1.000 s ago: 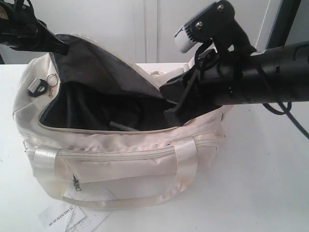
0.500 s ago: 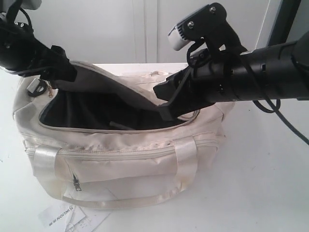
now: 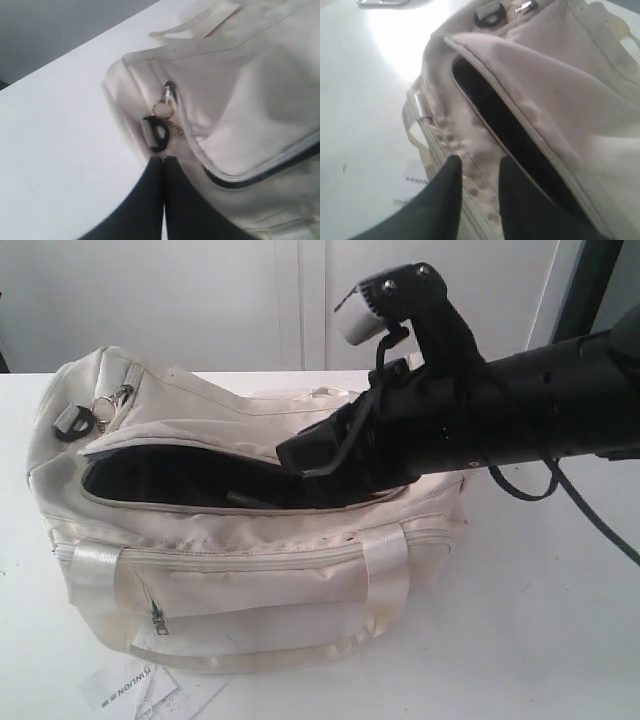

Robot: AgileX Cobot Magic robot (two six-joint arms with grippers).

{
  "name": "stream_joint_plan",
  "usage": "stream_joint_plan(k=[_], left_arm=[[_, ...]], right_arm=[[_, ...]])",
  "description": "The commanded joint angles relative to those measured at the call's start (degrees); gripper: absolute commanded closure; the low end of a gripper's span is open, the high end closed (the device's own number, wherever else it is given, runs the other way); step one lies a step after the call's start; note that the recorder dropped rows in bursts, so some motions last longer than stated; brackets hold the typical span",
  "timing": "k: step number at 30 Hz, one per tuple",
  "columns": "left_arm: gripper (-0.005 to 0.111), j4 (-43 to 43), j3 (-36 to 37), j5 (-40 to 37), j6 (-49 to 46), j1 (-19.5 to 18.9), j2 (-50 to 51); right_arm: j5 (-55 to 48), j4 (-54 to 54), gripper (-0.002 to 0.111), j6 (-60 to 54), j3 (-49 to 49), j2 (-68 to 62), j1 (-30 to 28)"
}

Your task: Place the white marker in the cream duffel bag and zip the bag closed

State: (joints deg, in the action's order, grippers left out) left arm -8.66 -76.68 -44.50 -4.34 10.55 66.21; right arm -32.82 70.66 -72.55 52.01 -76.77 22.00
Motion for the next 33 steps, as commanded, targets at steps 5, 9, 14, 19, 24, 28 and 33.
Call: stream_joint_plan(k=[5,9,14,19,24,28,33], left_arm=[[0.107,-3.88,0.07,3.24,5.61,-9.98,9.45],[0.107,21.43,-0.58,3.26,-6.92,-21.26,16.21],[0.107,47.18,-2.76,-0.81,-19.75,-29.53,21.00],[0.103,49.61,-3.47,-0.60,-17.82,-33.33,22.21],[0.068,51.05,-3.36,0.41,-17.82,-33.88,24.22],[0.033,58.39,-3.36,-2.91,-18.53,-33.88,27.68],[0.032,59.20,-3.36,-2.13,-18.87,-33.78,30.48]], right_arm=[[-2.00,11.58,0.108,-8.56,4.84,-2.20,5.62],[-1.89,0.50,0.108,3.31,13.25,-9.47,10.41],[-1.47,-23.13,0.108,24.23,23.32,-17.46,12.23],[-4.23,-28.70,0.108,31.43,29.55,-21.36,12.83],[-2.67,-29.19,0.108,30.46,31.26,-22.97,17.02],[0.86,-30.82,0.108,30.19,31.26,-25.08,19.62],[1.77,-31.89,0.108,30.76,31.26,-26.21,20.25]])
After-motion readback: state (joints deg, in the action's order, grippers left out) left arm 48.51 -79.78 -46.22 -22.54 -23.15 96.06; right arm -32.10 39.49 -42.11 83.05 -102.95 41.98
